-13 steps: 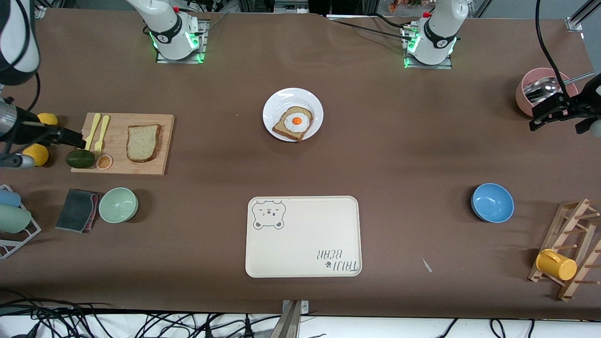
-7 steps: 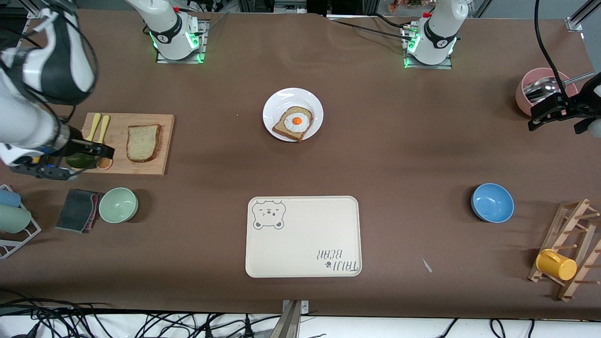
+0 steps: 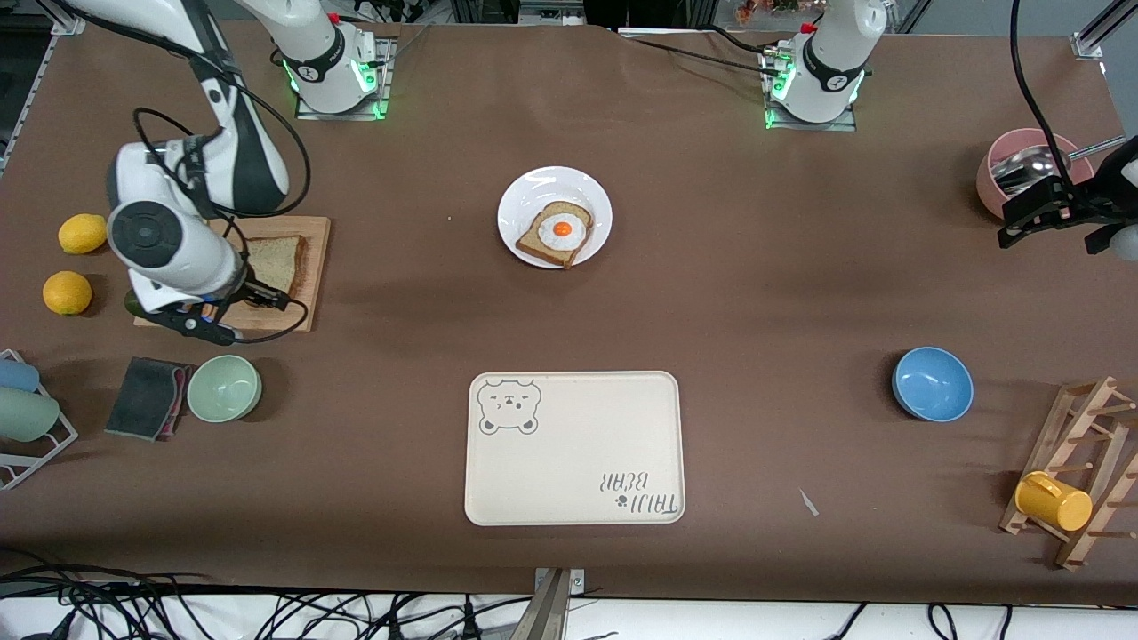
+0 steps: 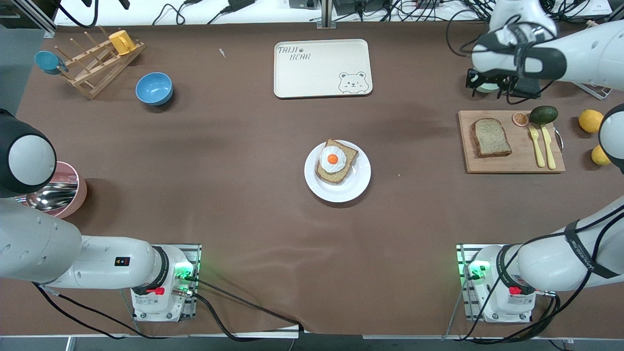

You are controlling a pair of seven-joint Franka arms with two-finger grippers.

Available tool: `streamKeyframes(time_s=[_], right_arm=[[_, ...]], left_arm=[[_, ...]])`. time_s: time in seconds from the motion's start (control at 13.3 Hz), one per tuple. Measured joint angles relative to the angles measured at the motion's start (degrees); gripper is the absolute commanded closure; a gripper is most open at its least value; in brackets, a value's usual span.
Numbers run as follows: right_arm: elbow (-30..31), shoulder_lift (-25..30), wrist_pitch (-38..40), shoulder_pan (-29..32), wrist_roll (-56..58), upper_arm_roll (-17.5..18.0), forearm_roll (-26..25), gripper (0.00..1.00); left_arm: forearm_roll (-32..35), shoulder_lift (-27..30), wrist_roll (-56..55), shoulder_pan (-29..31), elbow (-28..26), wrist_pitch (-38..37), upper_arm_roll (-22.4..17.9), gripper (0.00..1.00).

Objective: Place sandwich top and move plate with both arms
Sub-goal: 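Reach the right gripper down to the bread slice on the cutting board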

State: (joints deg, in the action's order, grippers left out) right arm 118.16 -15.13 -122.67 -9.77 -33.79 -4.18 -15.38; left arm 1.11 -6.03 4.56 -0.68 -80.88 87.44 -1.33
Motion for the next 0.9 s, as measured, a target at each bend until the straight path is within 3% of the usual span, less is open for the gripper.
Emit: streamKeyframes(time_s=[0.23, 0.68, 0.9], right_arm=[[2.33, -3.26, -2.81, -1.39, -9.23, 0.01, -5.60, 0.31], [2.70, -7.66, -3.57, -2.25, -15.23, 0.01, -6.39, 0.50], [2.97, -8.73, -4.37, -2.30, -15.79, -0.05, -7.18, 0.51]], left_arm=[[0.00, -0.09, -0.17, -0.06, -0.01, 0.00, 0.04, 0.00], [0.00, -0.44, -0.37, -0.08, -0.02, 0.00, 0.04, 0.00], [0.00, -0.44, -0.43, -0.08, -0.02, 0.00, 0.04, 0.00]])
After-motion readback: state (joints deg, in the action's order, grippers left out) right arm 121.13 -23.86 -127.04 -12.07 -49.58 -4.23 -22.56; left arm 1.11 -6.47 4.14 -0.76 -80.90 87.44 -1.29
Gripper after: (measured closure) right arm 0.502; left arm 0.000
